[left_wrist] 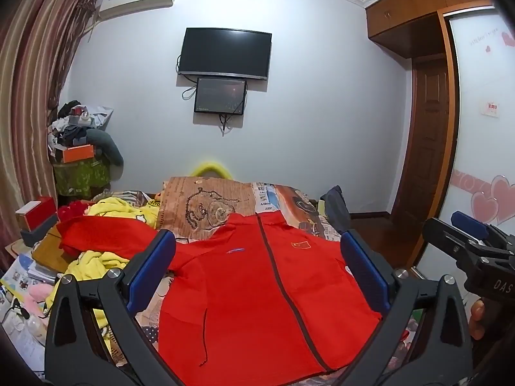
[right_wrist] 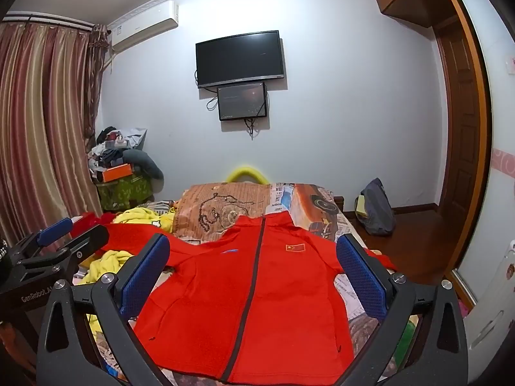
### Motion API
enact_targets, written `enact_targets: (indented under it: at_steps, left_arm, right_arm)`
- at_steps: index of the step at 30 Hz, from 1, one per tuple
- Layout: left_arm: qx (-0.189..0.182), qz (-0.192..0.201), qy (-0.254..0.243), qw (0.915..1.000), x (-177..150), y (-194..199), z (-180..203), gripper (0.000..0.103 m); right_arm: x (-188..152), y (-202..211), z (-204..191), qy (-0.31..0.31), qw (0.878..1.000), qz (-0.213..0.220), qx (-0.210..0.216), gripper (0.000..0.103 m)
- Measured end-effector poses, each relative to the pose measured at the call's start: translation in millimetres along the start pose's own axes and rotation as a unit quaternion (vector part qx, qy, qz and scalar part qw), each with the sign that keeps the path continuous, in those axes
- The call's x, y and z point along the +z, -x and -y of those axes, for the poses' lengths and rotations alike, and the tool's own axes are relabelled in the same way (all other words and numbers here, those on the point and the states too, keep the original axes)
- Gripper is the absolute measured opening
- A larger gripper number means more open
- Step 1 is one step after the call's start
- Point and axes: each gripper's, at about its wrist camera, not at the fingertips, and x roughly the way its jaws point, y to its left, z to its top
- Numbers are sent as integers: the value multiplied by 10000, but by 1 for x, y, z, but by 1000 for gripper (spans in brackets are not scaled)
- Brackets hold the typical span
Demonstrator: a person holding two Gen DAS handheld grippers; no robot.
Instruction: Fold large clothes
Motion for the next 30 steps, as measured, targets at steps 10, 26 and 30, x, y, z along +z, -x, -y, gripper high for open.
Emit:
enact_targets:
  at_steps: [10,26,30]
  left_arm:
    - [-16,-11,9,10000,3,0,-1,103]
    - [5,37,-48,10000,5,1,-1,103]
    - [10,35,-49,10000,4,1,0,103]
  right_arm:
    - [1,-1,-3,2,10000,3,10,103]
    - [2,1,-5,-15,10000,7,17,103]
    - [5,3,-7,-10,10000,20,25,103]
